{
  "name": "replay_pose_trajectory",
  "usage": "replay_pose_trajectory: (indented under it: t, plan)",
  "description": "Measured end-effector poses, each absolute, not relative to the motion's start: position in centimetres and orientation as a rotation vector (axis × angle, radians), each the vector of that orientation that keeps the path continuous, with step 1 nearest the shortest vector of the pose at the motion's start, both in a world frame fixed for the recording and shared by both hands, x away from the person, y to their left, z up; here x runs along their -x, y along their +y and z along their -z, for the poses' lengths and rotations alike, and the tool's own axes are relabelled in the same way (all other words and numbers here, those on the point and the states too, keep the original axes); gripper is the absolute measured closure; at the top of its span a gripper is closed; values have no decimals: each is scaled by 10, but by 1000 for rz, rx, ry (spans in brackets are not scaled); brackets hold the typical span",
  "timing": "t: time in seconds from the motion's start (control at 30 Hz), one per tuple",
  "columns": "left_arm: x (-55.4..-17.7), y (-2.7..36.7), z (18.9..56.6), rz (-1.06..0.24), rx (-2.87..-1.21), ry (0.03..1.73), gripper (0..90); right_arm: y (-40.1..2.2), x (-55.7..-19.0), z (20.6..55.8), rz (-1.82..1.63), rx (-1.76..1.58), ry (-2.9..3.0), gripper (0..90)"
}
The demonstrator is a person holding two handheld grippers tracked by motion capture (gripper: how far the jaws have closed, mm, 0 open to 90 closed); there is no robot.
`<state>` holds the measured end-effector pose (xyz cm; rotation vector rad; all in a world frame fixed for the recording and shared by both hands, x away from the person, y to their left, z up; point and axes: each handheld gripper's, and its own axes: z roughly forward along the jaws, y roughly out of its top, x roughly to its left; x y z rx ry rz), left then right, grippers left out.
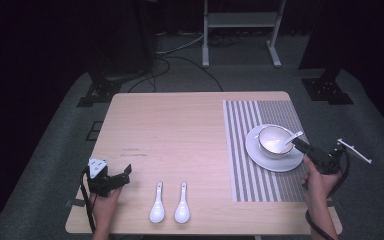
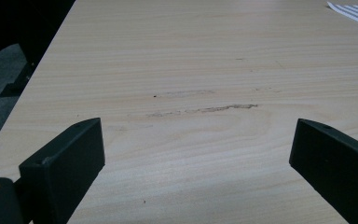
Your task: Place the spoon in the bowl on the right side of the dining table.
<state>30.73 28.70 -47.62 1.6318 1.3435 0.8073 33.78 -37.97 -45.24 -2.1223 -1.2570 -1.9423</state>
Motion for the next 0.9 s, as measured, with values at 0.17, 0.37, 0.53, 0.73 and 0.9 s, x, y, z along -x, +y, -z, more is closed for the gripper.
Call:
replay_pose_trajectory:
  t: [0.17,0.37,0.53,0.73,0.9]
  plan:
    - [-307,287,476,-811,-1635,1342,20,-377,-331,453,1951,2089,-1278,483]
    - [-307,286,476,-812,-1635,1342,20,-375,-326,452,1962,2044,-1284,428]
    - [-307,286,476,-813,-1637,1339,20,-374,-320,452,1976,2024,-1281,407]
    - [-307,286,476,-811,-1636,1342,20,-372,-315,452,1980,2003,-1285,397]
    - [-307,287,476,-811,-1636,1342,20,-369,-313,454,1982,1993,-1290,391]
